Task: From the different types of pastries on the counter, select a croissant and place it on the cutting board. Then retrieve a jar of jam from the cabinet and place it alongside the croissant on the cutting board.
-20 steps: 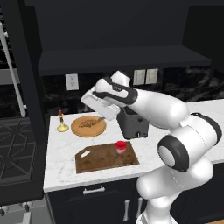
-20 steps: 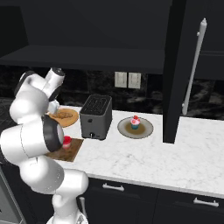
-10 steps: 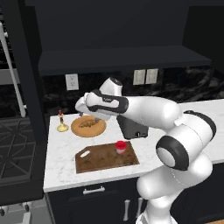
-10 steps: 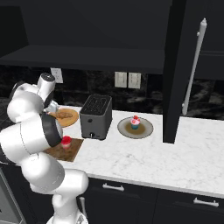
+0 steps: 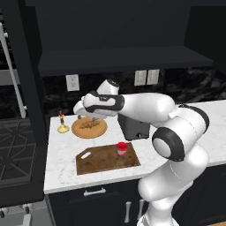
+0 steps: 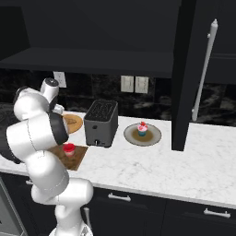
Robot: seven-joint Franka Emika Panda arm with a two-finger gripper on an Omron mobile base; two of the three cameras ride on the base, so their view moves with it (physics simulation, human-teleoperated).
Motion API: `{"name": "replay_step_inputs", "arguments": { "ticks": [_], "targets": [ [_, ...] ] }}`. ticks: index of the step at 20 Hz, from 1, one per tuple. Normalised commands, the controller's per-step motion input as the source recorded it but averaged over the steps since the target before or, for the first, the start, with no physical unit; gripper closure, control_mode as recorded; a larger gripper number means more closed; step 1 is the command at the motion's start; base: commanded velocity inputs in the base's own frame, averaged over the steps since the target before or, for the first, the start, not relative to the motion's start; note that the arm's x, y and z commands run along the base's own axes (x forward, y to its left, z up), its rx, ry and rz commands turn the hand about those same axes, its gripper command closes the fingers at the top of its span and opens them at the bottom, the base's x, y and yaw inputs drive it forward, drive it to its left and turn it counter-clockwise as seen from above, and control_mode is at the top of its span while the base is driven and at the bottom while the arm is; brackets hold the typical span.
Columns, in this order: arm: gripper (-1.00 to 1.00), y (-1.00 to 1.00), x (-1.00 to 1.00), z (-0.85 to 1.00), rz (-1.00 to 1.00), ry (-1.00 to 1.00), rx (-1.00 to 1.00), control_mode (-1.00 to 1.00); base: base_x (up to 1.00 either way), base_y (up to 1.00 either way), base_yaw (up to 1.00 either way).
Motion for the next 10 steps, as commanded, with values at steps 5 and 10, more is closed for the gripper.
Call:
{"name": "replay_step_inputs", "arguments": {
  "ticks": [5, 10],
  "targets": [
    [-1.00, 0.35, 0.14, 0.06, 0.05, 0.09, -0.13, -1.00, 0.00, 0.00, 0.00],
    [-1.00, 0.26, 0.33, 0.00, -0.10, 0.12, -0.09, -1.00, 0.00, 0.00, 0.00]
  ]
}}
